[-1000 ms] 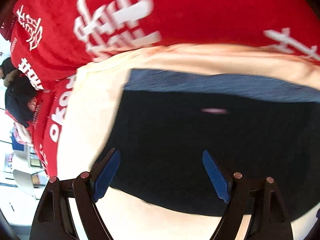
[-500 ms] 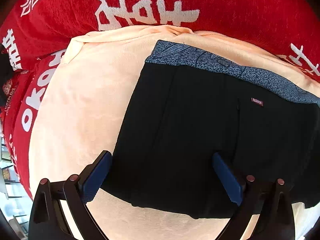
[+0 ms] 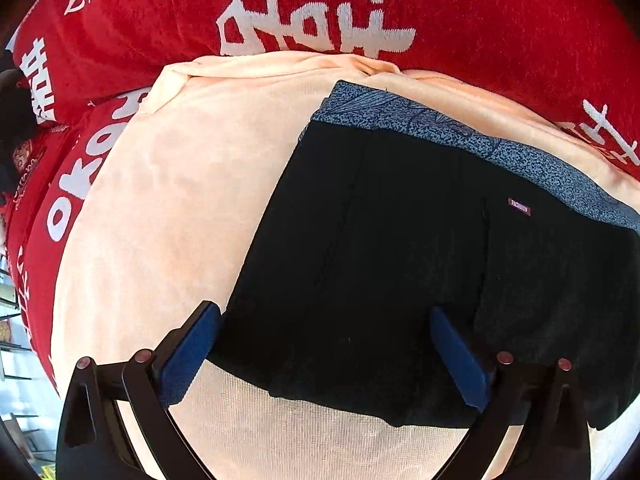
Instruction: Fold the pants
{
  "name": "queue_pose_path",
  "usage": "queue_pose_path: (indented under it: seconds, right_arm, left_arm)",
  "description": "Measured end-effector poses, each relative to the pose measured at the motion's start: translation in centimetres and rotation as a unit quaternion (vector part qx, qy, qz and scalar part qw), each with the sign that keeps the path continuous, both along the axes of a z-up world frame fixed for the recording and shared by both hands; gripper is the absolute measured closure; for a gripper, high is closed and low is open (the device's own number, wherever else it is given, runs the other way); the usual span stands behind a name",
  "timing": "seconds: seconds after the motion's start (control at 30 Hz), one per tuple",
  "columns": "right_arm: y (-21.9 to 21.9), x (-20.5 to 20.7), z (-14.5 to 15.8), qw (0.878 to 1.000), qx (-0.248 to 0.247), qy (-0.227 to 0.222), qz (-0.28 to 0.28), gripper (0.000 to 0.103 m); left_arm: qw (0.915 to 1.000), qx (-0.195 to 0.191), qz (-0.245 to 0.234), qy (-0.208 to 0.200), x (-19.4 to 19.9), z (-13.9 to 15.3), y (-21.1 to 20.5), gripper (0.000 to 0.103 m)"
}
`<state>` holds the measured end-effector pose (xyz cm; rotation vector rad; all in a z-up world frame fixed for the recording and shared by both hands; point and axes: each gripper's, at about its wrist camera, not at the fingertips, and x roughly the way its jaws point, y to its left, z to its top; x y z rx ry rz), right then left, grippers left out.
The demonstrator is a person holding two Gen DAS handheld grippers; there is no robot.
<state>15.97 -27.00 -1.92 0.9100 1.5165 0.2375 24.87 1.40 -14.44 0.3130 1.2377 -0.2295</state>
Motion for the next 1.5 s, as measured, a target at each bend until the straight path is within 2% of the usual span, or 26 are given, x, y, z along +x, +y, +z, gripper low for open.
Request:
queue_pose_path:
  seconds: [0.1,0.2,0.33,0.47,0.53,0.57,0.6,0.63,0.73,0.83,0.93,1.0,1.03,1.1,1.17,1.2,1.3,1.33,1.37,1.43,1.47,1.5]
  right_arm:
    - [3.1,9.3,-2.2,0.992,-0.053,-0.038,0.109,0.064]
    - [6.4,14.4,-5.3,0.981,-0.069,-0.053,0.175,0.064]
    - [11.0,19.6,-8.5,0.968,-0.088,-0.06,0.226,0.064]
    - [13.1,21.0,-11.0,0.96,-0.102,-0.055,0.256,0.064]
    - [13.0,20.7,-12.3,0.961,-0.092,-0.042,0.258,0.064]
    - [12.4,20.7,-12.6,0.966,-0.076,-0.032,0.244,0.074]
    - [12.2,20.9,-12.7,0.97,-0.06,-0.024,0.233,0.094]
    - [11.8,20.9,-12.1,0.973,-0.054,-0.026,0.222,0.099]
    - [12.5,21.8,-10.1,0.973,-0.03,-0.054,0.224,0.099]
    - [14.6,23.4,-10.5,0.973,-0.016,-0.07,0.218,0.101]
    - [16.4,23.9,-12.2,0.974,-0.055,-0.05,0.212,0.101]
    - [16.1,23.1,-11.4,0.971,-0.067,-0.056,0.221,0.1]
    - [15.6,22.7,-10.6,0.969,-0.071,-0.062,0.229,0.099]
    - [14.1,22.4,-9.4,0.961,-0.091,-0.083,0.249,0.088]
    - [13.3,22.5,-9.1,0.952,-0.115,-0.093,0.267,0.047]
    - [12.8,22.6,-9.3,0.95,-0.125,-0.091,0.272,0.042]
    - [12.9,22.8,-10.6,0.951,-0.099,-0.071,0.285,0.042]
    - [13.2,22.8,-11.2,0.95,-0.096,-0.062,0.29,0.044]
    - [14.3,22.9,-12.2,0.95,-0.094,-0.05,0.294,0.055]
    - [14.5,22.7,-13.3,0.962,-0.054,-0.027,0.268,0.082]
    - [14.5,22.7,-12.5,0.962,-0.068,-0.038,0.261,0.092]
    - [14.5,22.6,-11.6,0.96,-0.071,-0.051,0.267,0.092]
  left_arm:
    - [0.9999,-0.012,0.006,-0.002,-0.2,-0.1,0.4,0.0]
    - [0.9996,-0.027,0.008,-0.004,-0.1,-0.2,0.8,0.0]
    - [0.9989,-0.044,0.014,-0.013,-0.5,-0.3,1.2,0.0]
    - [0.9982,-0.053,0.015,-0.023,-1.1,-0.4,1.3,0.0]
    - [0.9979,-0.056,0.012,-0.029,-1.4,-0.3,1.4,0.0]
    - [0.9979,-0.057,0.013,-0.029,-1.4,-0.2,1.4,0.0]
    - [0.9979,-0.056,0.017,-0.028,-1.5,0.1,1.5,0.0]
    - [0.9978,-0.057,0.019,-0.027,-1.6,0.3,1.6,0.0]
    - [0.9983,-0.051,0.009,-0.028,-2.1,0.6,1.7,0.0]
    - [0.9985,-0.049,0.004,-0.024,-2.2,0.5,1.8,0.0]
    - [0.9988,-0.044,0.011,-0.018,-1.9,1.1,1.7,0.0]
    - [0.9987,-0.047,0.012,-0.016,-1.9,1.2,1.8,0.0]
    - [0.9988,-0.046,0.014,-0.013,-2.0,0.9,1.9,0.0]
    - [0.9983,-0.051,0.024,-0.013,-2.1,0.4,2.2,0.0]
    - [0.9982,-0.052,0.026,-0.016,-2.3,0.4,2.3,0.0]
    - [0.9982,-0.052,0.026,-0.018,-2.3,0.4,2.3,0.0]
    - [0.9977,-0.058,0.03,-0.021,-2.5,0.2,2.5,0.0]
    - [0.9975,-0.06,0.031,-0.023,-2.6,0.2,2.6,0.0]
    - [0.9973,-0.061,0.034,-0.023,-2.7,0.2,2.6,0.0]
    - [0.9961,-0.069,0.054,-0.013,-2.6,0.3,2.9,0.0]
    - [0.995,-0.076,0.065,-0.006,-3.0,0.3,3.1,0.0]
    - [0.9941,-0.082,0.072,-0.003,-3.2,0.3,3.3,0.0]
